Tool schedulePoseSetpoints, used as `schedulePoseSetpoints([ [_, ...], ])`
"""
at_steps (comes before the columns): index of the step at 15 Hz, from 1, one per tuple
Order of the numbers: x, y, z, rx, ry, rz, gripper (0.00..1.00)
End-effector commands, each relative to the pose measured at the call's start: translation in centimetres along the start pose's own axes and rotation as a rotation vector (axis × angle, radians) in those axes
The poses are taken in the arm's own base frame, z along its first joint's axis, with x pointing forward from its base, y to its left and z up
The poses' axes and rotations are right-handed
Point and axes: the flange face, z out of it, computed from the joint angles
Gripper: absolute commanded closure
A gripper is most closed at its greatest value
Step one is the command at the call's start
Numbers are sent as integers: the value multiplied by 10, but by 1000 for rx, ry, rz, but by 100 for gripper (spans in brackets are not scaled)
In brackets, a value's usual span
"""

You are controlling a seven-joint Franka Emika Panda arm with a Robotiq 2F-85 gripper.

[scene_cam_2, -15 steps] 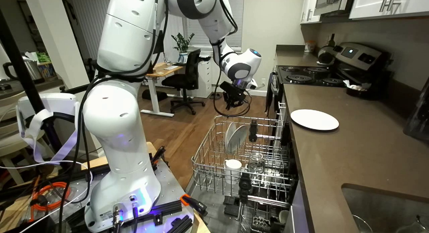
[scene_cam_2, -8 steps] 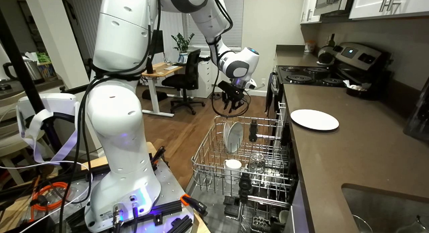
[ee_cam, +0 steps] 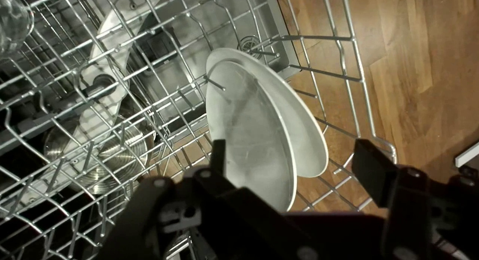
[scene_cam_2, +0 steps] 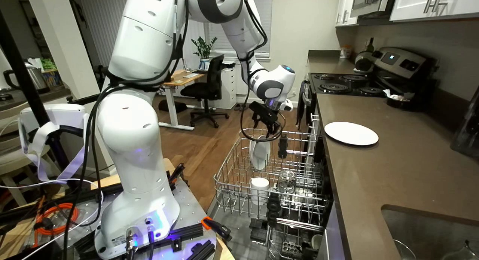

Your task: Put the plate in the dishwasher on the plate on the counter

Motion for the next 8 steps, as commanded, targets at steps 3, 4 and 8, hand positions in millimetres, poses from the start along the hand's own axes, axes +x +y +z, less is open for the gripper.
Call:
schedulePoseSetpoints([
  [3, 36, -6, 32, -31, -10, -32, 0],
  [4, 43, -9, 36, -59, -21, -57, 4],
  [8, 68, -18, 50, -164, -56, -121, 36],
])
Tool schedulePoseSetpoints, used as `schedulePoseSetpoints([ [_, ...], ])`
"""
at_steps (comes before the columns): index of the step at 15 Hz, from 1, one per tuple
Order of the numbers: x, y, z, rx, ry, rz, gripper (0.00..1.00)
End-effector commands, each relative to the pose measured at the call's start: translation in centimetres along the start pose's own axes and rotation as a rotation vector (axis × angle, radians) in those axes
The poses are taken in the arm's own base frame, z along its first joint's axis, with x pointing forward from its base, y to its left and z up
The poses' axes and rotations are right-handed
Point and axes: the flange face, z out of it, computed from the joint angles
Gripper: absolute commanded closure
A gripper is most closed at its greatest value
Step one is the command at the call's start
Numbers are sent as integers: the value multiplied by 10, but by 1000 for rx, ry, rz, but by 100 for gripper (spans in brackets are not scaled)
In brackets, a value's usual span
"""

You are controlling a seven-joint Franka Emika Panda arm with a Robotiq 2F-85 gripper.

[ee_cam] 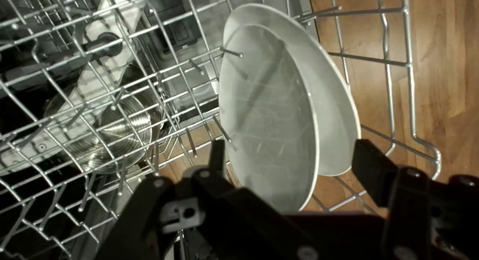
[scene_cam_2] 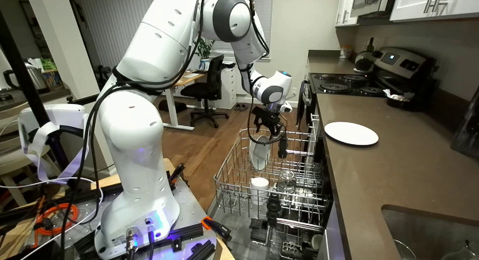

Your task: Put the plate in the dishwasher on the plate on the counter

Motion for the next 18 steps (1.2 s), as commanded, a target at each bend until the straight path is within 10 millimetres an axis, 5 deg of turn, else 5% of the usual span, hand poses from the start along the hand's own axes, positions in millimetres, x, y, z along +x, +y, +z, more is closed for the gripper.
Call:
schedulePoseSetpoints([
  [1, 27, -6, 9, -77, -30, -40, 41],
  [3, 37, -11, 12, -93, -28, -52, 43],
  [10, 57, -14, 25, -78, -21, -66, 20],
  [18, 62, -11, 51, -51, -36, -68, 30],
])
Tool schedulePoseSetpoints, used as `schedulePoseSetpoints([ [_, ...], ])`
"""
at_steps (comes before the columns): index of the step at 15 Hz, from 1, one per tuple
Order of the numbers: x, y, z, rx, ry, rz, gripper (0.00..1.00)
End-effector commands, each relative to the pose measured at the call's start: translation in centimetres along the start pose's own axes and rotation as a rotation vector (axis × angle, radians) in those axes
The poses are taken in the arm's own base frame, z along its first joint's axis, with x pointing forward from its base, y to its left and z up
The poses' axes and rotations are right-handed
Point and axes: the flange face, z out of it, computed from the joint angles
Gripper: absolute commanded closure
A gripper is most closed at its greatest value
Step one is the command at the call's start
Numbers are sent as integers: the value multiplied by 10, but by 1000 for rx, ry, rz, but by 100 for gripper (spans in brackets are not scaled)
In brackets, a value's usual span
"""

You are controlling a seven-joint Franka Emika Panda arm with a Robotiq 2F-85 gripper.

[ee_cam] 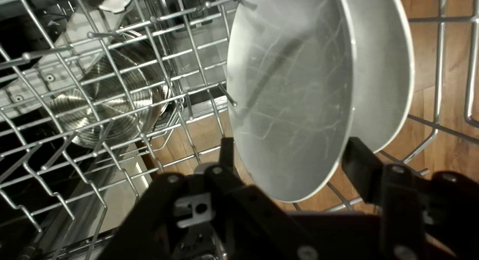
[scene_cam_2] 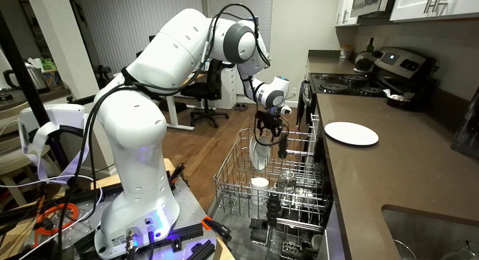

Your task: Put the plate in the dishwasher on the plate on the counter

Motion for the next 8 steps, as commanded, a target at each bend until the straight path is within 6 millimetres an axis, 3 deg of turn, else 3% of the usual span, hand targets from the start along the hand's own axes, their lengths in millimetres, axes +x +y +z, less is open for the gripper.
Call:
schedulePoseSetpoints([
  [1, 7, -1, 12, 18, -18, 2, 35],
  [2, 8, -1, 15, 31, -17, -1, 53],
  [8, 6, -7, 15, 132, -35, 19, 92],
])
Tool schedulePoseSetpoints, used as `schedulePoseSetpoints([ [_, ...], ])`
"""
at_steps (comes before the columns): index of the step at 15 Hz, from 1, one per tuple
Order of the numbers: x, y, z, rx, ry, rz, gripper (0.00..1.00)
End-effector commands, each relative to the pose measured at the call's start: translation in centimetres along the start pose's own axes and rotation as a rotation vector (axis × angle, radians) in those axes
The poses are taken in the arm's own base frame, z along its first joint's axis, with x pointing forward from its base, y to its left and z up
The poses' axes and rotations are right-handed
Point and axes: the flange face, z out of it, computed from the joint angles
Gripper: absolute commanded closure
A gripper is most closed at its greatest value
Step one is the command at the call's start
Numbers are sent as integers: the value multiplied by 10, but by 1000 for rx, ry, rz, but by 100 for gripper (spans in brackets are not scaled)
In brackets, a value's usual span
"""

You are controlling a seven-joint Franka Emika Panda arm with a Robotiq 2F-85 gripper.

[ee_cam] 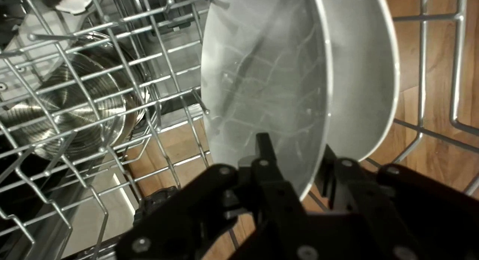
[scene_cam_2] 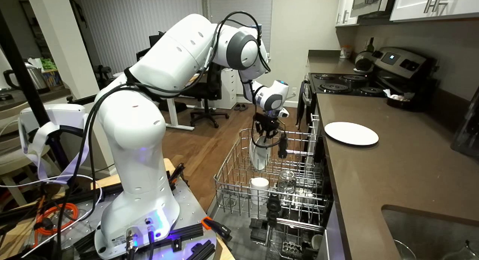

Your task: Put the plate in the dishwasher on the plate on the counter

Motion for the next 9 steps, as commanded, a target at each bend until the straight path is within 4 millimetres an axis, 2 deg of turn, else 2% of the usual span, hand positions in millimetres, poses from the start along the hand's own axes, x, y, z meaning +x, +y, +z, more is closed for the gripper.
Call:
schedulePoseSetpoints([
  [1, 1, 2, -6, 92, -24, 19, 93],
  [3, -2, 3, -9, 124, -48, 41, 97],
  [5, -4, 10, -14, 137, -69, 58, 93],
  [9, -11, 21, -23, 154, -103, 87, 94],
])
